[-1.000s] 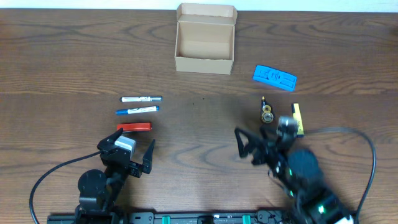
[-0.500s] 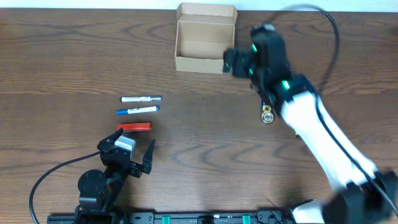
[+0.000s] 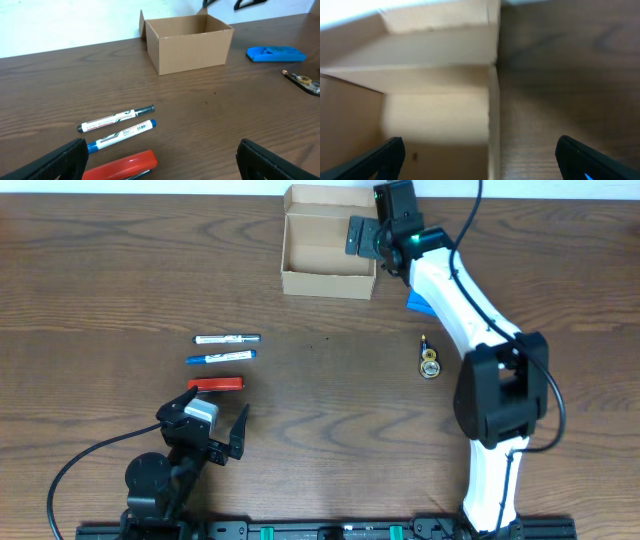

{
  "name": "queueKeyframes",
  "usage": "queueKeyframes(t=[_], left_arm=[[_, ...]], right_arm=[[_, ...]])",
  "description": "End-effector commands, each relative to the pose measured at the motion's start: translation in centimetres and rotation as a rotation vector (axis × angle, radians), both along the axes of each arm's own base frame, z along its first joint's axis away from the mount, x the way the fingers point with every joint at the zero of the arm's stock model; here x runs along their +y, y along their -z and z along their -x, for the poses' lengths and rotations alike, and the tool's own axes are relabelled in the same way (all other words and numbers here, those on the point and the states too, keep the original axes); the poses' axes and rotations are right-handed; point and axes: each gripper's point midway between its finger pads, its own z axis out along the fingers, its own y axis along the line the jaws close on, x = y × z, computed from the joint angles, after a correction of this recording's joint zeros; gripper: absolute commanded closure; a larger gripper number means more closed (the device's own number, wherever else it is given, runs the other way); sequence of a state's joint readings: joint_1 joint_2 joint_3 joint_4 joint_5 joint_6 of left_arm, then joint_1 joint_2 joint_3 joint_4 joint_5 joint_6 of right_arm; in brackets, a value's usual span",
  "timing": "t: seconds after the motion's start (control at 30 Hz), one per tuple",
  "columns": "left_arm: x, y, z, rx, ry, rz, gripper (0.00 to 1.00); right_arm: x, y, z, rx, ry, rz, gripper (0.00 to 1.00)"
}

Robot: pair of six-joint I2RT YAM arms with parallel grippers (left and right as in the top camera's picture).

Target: Pack container

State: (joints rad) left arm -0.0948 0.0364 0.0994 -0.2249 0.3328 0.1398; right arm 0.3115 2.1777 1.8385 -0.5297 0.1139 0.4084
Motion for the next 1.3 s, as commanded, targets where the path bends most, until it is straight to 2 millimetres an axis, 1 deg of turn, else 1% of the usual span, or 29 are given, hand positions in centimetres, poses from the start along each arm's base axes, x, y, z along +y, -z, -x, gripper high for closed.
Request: queueKeyframes(t=[0.0, 0.03, 0.1, 0.13, 0.17, 0.2, 0.23, 0.27, 0.3, 0.43, 0.6, 0.67, 0.73, 0.87, 1.07, 1.17, 1.27], left_arm=[[0.1, 1.2, 0.0, 0.014, -0.002, -0.022, 0.05], [0.1, 1.2, 0.0, 0.014, -0.002, -0.022, 0.05], [0.1, 1.2, 0.0, 0.014, -0.002, -0.022, 0.05], [0.1, 1.2, 0.0, 0.014, -0.002, -0.022, 0.05], [0.1, 1.2, 0.0, 0.014, -0.002, -0.022, 0.04], [0.1, 1.2, 0.0, 0.014, -0.002, -0.022, 0.05], [0.1, 1.2, 0.0, 0.014, -0.002, -0.022, 0.05], [0.1, 1.2, 0.0, 0.014, -0.002, -0.022, 0.05], [0.1, 1.2, 0.0, 0.014, -0.002, -0.022, 0.05], [0.1, 1.2, 0.0, 0.014, -0.002, -0.022, 0.05], [0.1, 1.2, 0.0, 0.014, -0.002, -0.022, 0.04], [0.1, 1.2, 0.0, 0.014, -0.002, -0.022, 0.05], [0.1, 1.2, 0.0, 0.014, -0.002, -0.022, 0.05], [0.1, 1.2, 0.0, 0.014, -0.002, -0.022, 0.05], [0.1, 1.2, 0.0, 0.014, -0.002, -0.022, 0.05], [0.1, 1.2, 0.0, 0.014, -0.002, -0.022, 0.05], [0.1, 1.2, 0.0, 0.014, -0.002, -0.022, 0.04]], right_arm=[[-0.7, 1.9, -0.7, 0.023, 0.012, 0.029, 0.03], [-0.8, 2.5, -0.6, 0.035, 0.017, 0.029, 0.05], [-1.1, 3.8, -0.6, 0.06, 0.033, 0.024, 0.14], [-1.2, 4.1, -0.6, 0.07, 0.039, 0.017, 0.25], [-1.3, 4.3, -0.5, 0.078, 0.053, 0.011, 0.48], [-1.4, 4.4, -0.4, 0.084, 0.06, 0.006, 0.67], [-1.4, 4.3, -0.3, 0.086, 0.058, 0.001, 0.79], [-1.4, 4.0, -0.2, 0.088, 0.056, 0.0, 0.87], [-1.4, 3.7, 0.0, 0.09, 0.056, -0.001, 0.98], [-1.8, 1.9, 1.6, 0.122, 0.056, 0.009, 0.99], [-2.7, -0.6, 5.4, 0.212, 0.053, 0.039, 0.99], [-3.0, -1.2, 7.4, 0.265, 0.047, 0.058, 0.99], [-3.1, -1.5, 9.2, 0.316, 0.034, 0.085, 0.99], [-2.3, -0.7, 11.8, 0.401, -0.007, 0.126, 0.99], [-0.1, 1.7, 14.9, 0.45, -0.068, 0.256, 0.99], [0.3, 3.0, 16.1, 0.467, -0.082, 0.303, 0.99], [0.1, 3.9, 17.0, 0.48, -0.073, 0.307, 0.99]])
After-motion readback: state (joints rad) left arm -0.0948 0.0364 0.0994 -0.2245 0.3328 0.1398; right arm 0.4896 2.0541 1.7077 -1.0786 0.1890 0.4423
